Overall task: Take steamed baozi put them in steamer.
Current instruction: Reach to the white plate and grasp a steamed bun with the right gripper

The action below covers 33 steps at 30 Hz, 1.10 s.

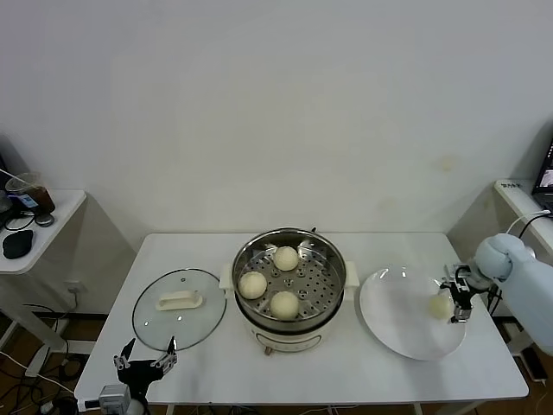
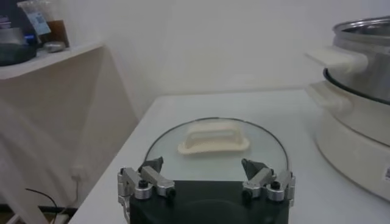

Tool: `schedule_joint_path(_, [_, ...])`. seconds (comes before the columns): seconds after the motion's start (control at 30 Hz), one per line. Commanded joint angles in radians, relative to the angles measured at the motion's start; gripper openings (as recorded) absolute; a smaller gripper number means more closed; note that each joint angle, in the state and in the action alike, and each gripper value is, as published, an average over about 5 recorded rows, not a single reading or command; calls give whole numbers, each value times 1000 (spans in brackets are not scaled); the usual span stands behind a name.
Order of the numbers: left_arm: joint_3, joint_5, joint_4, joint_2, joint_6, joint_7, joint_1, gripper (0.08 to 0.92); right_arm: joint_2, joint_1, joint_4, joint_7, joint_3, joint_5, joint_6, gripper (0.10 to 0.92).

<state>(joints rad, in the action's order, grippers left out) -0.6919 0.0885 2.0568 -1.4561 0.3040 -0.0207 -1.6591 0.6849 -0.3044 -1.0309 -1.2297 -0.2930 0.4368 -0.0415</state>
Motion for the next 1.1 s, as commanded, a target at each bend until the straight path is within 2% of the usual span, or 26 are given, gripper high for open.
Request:
schedule_joint_path(0.03, [-1,0,2,0,-1,-2,-1,823,28,-8,35,20,7,17,9,823])
schedule_joint_path(0.7, [4,-3,3,0,-1,-1,0,823,23,9,46,25,4,14,12,817])
schedule_joint_path(0.8, [5,-3,2,-1,-1,-1,1,823,23,9,45,29,4,11,11,767])
schedule_joint_path(0.97, [8,-5,1,-3,-1,-1,2,823,25,12,47,34,-1,7,9,624])
schedule_joint_path(1.1, [7,-5,2,-2,-1,-1,2,823,23,19,46,32,-9,-5,3,543])
